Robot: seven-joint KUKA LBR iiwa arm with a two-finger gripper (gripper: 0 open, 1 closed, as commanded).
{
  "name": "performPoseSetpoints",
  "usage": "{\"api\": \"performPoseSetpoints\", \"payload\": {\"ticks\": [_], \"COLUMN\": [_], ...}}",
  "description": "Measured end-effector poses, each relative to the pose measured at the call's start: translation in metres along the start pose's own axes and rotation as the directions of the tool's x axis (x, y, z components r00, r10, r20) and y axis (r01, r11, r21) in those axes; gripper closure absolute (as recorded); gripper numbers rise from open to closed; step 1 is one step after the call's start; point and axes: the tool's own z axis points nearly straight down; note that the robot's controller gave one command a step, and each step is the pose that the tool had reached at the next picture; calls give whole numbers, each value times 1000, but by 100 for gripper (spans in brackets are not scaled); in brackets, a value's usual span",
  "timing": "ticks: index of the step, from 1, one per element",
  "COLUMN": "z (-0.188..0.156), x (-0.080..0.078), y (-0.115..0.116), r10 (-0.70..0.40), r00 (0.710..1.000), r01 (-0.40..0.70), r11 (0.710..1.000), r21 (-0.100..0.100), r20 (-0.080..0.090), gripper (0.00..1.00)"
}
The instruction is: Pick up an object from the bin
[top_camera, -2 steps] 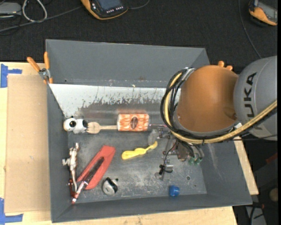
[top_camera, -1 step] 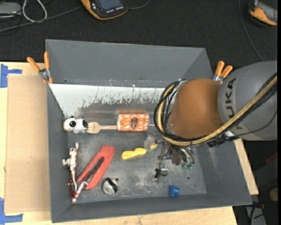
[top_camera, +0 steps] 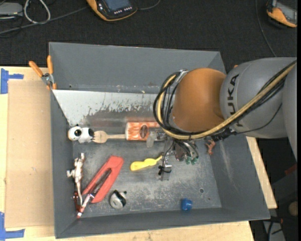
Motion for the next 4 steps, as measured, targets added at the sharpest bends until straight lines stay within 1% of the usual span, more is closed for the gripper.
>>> {"api": "performPoseSetpoints", "payload": {"ticks": [1, 2, 3, 4], "z": [21, 42, 68, 67], "x": [1, -21, -38, -38], "y": [8, 2, -5, -5], "r10": [-28, -49, -52, -51], "r00": [1000, 999, 999, 999], "r01": [28, 49, 52, 51], "r11": [1000, 999, 999, 999], "r21": [1, 0, -1, -1], "r20": [3, 11, -2, -2], "gripper": [0, 0, 100, 100]}}
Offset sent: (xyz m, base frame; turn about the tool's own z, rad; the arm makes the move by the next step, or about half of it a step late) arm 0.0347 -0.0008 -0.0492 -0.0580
